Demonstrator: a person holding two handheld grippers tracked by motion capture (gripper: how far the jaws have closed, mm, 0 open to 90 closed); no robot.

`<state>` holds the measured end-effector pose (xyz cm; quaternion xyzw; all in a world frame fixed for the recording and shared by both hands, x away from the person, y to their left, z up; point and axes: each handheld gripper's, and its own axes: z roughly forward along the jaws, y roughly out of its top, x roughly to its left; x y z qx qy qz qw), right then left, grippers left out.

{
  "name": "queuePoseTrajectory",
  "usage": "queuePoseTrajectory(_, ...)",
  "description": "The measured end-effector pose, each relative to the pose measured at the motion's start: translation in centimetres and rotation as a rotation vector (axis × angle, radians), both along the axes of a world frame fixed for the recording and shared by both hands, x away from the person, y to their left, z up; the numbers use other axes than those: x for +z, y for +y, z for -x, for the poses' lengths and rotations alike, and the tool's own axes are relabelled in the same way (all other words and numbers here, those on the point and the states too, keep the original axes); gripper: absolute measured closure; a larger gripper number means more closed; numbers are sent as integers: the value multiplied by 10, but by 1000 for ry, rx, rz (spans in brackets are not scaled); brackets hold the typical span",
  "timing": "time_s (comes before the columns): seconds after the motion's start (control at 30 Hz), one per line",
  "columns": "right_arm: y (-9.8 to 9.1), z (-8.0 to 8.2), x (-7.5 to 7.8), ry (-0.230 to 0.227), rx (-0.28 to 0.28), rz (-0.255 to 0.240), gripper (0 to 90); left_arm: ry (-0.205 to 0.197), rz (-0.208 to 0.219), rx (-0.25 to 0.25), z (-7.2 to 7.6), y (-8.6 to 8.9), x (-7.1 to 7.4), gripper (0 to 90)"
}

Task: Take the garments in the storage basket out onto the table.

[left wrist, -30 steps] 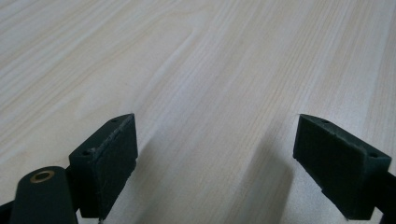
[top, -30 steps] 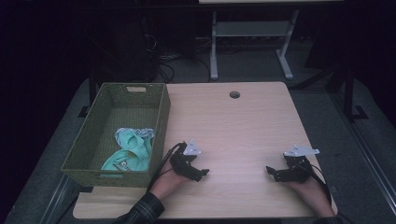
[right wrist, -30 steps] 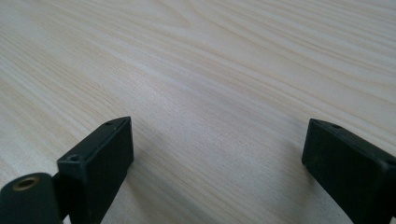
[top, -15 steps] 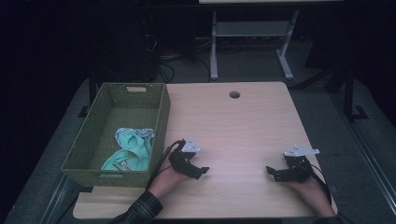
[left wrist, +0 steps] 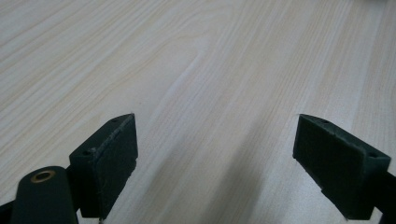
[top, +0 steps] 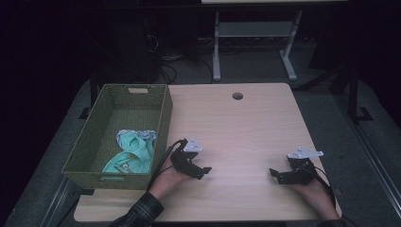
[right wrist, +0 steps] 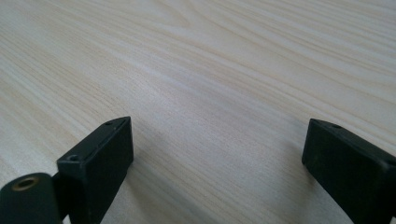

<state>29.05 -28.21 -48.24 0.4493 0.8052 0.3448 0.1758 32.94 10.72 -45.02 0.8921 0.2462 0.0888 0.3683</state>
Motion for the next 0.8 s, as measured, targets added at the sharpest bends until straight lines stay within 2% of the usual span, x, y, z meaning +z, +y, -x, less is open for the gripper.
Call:
queuePoseTrajectory(0.47,0,0,0,0,0,0,86,-23,-18,3,-1,-1,13,133)
queuePoseTrajectory(0.7,0,0,0,1,-1,0,86,-16,-5,9,-3,-1,19,133)
queuePoseTrajectory(0.8,0,0,0,2,0,0,86,0,4,4,-3,-1,23,133)
